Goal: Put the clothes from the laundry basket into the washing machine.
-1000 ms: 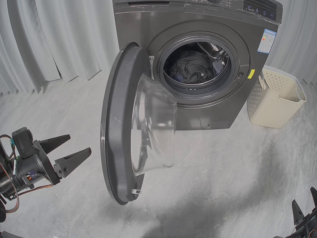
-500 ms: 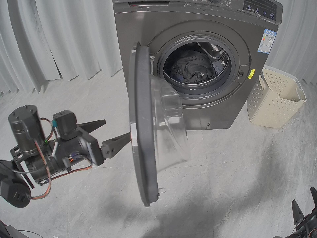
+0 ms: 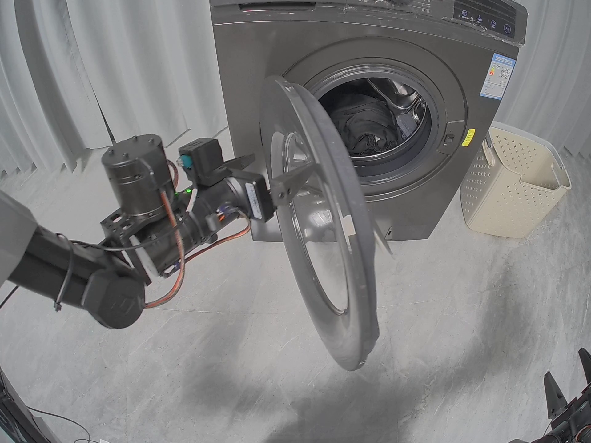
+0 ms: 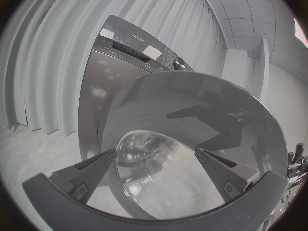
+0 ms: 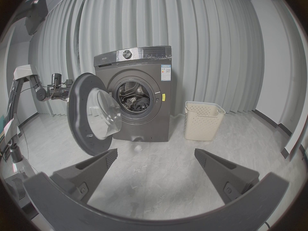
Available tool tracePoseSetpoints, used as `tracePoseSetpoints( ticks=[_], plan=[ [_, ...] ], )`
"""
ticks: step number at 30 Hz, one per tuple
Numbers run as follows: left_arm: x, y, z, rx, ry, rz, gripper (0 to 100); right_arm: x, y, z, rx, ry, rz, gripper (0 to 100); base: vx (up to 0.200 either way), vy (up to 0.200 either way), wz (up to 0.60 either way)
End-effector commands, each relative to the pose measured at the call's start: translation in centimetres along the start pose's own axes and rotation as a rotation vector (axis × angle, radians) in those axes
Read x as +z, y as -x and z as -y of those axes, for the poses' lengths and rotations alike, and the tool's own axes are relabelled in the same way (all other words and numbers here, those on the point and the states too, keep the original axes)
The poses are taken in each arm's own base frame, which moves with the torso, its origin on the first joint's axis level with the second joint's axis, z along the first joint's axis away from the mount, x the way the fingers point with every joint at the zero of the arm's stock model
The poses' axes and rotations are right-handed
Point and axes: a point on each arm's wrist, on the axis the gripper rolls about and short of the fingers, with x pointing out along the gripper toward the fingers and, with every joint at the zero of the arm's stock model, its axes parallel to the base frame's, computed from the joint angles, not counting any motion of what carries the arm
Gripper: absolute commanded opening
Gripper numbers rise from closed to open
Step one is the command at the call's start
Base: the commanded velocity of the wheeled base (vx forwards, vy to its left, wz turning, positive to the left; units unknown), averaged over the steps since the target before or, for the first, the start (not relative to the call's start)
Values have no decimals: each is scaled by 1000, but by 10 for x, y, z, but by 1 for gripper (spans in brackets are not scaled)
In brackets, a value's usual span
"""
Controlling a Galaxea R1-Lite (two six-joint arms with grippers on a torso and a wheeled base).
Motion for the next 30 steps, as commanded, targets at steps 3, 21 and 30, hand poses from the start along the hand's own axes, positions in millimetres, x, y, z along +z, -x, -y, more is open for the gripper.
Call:
tracePoseSetpoints(
  ticks=[3,21,30],
  plan=[
    [-19,-74,-3,92,12,89,100,-5,-1,0,0,0,-8,100,0,0,0],
    [-8,3,10,238,92,21,100,-5,-1,0,0,0,-8,100,0,0,0],
    [0,228,28,220,-27,-38,100,-5,-1,0,-3,0,-16,100,0,0,0]
  ],
)
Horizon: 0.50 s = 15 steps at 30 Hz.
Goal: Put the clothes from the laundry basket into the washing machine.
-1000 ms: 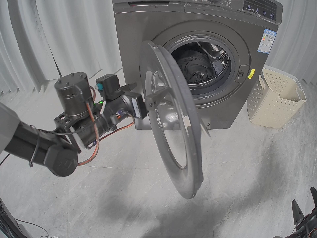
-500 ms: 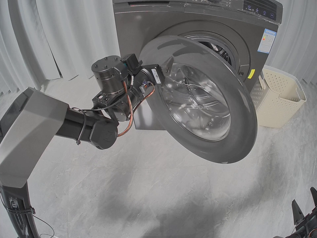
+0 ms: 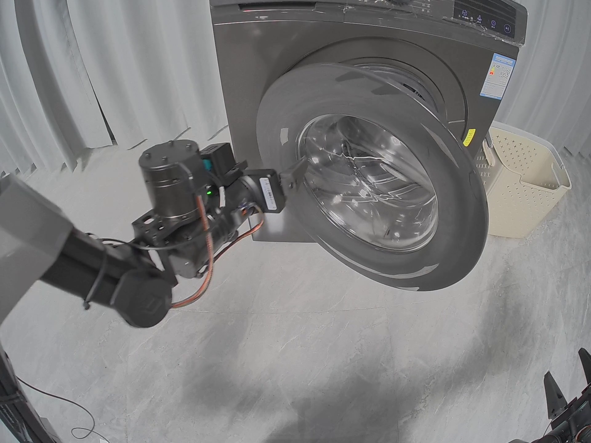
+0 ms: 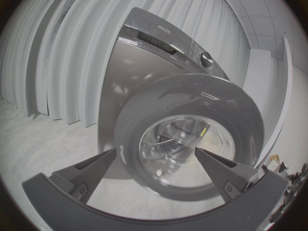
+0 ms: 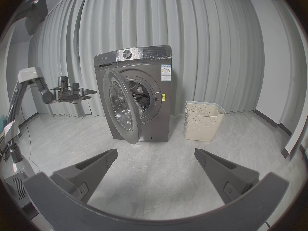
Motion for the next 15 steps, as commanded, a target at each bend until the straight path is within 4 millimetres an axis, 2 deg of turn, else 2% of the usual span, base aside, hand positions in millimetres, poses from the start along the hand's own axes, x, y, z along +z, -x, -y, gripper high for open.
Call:
tracePoseSetpoints(
  ticks=[1,2,3,5,8,9,10,11,13,15],
  plan=[
    [22,273,-35,-12,-111,-38,100,-5,0,0,-1,0,-15,100,0,0,0],
    [22,276,-35,-11,-112,-36,100,-5,0,0,-2,0,-15,100,0,0,0],
    [14,309,-43,10,-137,-33,100,-5,-1,0,-2,3,-9,100,0,0,0],
    [1,336,-53,93,-172,-46,100,-5,-1,0,2,0,-9,100,0,0,0],
    [-20,368,-59,187,-183,-59,100,0,0,0,9,-6,26,100,0,0,0],
    [-20,368,-59,187,-183,-59,100,0,0,0,9,-6,26,100,0,0,0],
    [-34,385,-61,234,-186,-69,100,29,8,-1,34,-6,159,100,0,0,0],
    [-39,391,-61,269,-187,-74,100,45,13,-1,49,-3,211,100,0,0,0],
    [-47,397,-61,312,-189,-74,100,63,10,-2,87,0,185,100,0,0,0],
    [-55,400,-61,335,-190,-72,100,70,-7,-2,136,-6,79,100,0,0,0]
  ],
)
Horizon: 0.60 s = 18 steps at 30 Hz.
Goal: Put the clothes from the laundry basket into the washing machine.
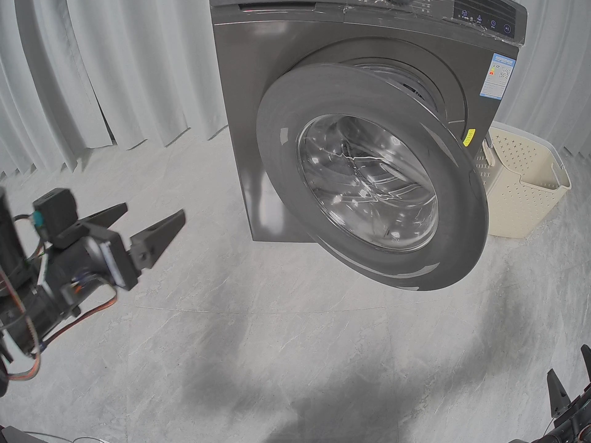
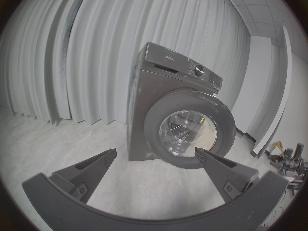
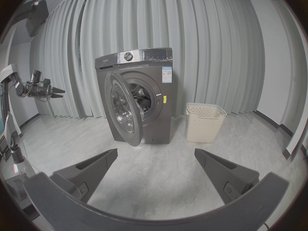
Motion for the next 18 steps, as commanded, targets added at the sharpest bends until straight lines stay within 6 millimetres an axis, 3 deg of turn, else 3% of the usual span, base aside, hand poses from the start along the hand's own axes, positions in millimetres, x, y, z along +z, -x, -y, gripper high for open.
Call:
tracePoseSetpoints(
  ticks=[1,4,8,13,16,17,18],
  plan=[
    [-136,200,-35,281,-71,26,100,68,-19,-2,141,-9,4,100,0,0,0],
    [-137,200,-35,303,-38,24,100,79,-46,-2,206,-23,-93,100,0,0,0],
    [-137,201,-36,387,-44,29,100,97,-98,-2,295,-13,-173,100,0,0,0],
    [-138,201,-36,436,-33,15,100,99,-152,-17,410,11,-243,100,0,0,0],
    [-138,201,-36,432,-52,12,100,97,-166,-21,411,11,-271,100,0,0,0],
    [-139,200,-35,406,-72,6,100,94,-187,-26,394,13,-309,100,0,0,0],
    [-139,200,-35,385,-67,3,100,93,-195,-28,394,13,-321,100,0,0,0]
  ],
)
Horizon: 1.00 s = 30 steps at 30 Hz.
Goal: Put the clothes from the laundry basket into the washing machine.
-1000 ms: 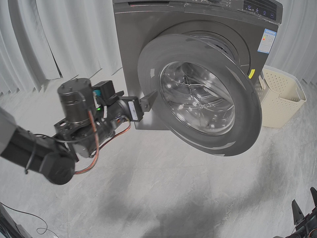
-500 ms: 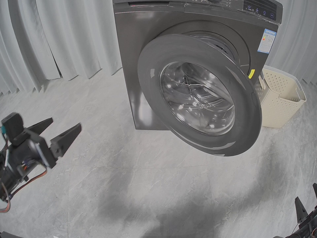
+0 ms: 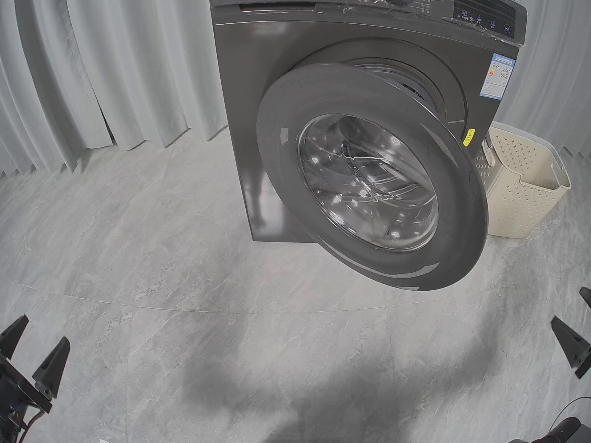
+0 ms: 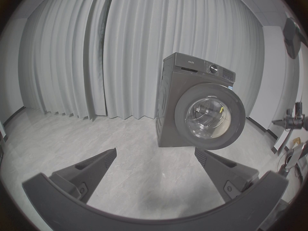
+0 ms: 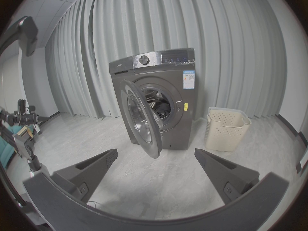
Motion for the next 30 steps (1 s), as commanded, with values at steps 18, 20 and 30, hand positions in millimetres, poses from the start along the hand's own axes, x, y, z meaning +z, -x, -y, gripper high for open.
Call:
tracePoseSetpoints(
  ticks=[18,20,30],
  plan=[
    [-77,43,-2,96,-68,34,100,20,-210,3,158,-73,-292,100,0,0,0],
    [-77,43,-2,96,-68,34,100,20,-219,4,123,-68,-295,100,0,0,0],
    [-77,43,-2,96,-70,34,100,29,-252,17,-21,-51,-207,100,0,0,0]
  ],
)
